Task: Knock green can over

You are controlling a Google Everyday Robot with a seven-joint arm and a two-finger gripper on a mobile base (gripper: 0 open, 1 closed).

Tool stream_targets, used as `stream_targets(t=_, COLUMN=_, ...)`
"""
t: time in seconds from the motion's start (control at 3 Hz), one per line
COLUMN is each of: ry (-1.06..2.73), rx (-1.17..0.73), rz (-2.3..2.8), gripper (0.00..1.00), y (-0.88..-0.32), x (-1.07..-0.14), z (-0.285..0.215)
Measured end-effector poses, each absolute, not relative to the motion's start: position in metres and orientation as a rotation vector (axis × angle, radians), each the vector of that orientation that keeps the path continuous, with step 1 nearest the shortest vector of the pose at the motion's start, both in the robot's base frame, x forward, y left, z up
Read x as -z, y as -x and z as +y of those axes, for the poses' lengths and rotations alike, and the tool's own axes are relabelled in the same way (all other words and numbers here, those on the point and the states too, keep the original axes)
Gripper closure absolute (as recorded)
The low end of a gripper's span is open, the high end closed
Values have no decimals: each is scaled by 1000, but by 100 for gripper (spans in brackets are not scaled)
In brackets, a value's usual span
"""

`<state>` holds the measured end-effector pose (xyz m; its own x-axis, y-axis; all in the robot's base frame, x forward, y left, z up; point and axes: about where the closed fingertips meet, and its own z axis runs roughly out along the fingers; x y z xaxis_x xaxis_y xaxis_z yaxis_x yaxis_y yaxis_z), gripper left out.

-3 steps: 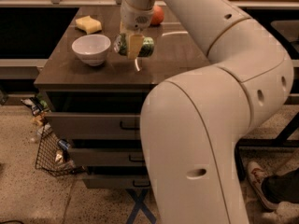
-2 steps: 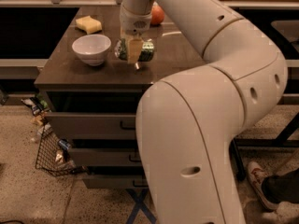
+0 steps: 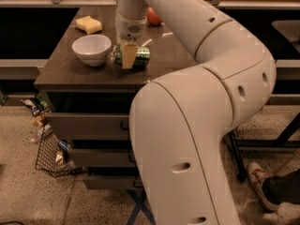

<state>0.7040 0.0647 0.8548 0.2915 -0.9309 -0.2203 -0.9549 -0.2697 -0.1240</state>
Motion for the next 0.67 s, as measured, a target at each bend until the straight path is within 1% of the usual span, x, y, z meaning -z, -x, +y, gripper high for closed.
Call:
stream_targets(t=0.33, ry=2282, rx=-206, rz=1786, gripper=17, y=-704, x=-853, z=65)
stream_targets(t=0.67, ry=2222, rx=-260, rz=1835, gripper=0, y=-703, x=-853, z=63)
